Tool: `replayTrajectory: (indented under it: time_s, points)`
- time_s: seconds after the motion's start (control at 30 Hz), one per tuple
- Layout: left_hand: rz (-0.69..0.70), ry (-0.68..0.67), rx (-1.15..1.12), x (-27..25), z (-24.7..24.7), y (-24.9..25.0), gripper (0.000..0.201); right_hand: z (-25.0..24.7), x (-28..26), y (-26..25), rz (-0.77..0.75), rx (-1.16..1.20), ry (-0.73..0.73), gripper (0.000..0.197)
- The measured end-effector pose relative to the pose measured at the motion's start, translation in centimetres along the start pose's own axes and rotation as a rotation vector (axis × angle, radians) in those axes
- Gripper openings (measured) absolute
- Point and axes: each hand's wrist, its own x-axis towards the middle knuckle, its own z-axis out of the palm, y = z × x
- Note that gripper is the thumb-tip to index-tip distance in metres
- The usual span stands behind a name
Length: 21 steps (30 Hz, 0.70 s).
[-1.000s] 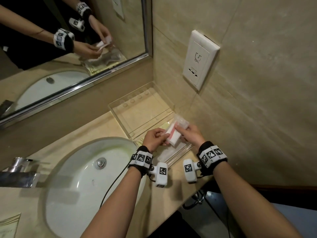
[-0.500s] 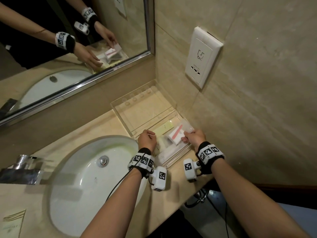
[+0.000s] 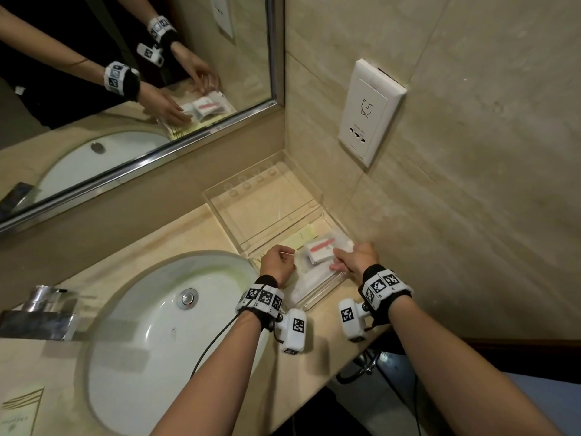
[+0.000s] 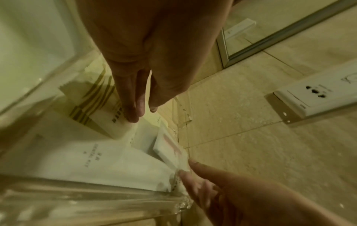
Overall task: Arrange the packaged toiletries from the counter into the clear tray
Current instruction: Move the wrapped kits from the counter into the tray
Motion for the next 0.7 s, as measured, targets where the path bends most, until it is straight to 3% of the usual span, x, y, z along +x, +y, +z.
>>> replayTrajectory:
  time_s: [0.1,0.23,0.33,0.43,0.7]
  points:
    - [0.045,0.009,0.063,-0.1,-0.6,-0.1,0.017,0.3,-1.8,-0.8,-0.108,-0.157,0.086,0.042]
    - [0.071,-0.001,0.091,-0.4,-1.1,-0.5,0.017,1.6,-3.5,-0.8,-0.482,-0.589,0.129,0.027]
    - [0.111,-0.025,0.157,-0.8,-1.2,-0.8,0.022,3.1,-3.8,-0.3,-0.667,-0.788,0.111,0.032]
    - [0.145,-0.035,0.257,-1.2,-1.2,-1.0,0.027,3.9,-3.4,0.3,-0.684,-0.894,0.085,0.034]
    - [0.199,-0.017,0.369,-1.5,-1.2,-1.5,0.026,3.2,-2.1,0.4,-0.729,-0.886,0.060,0.031]
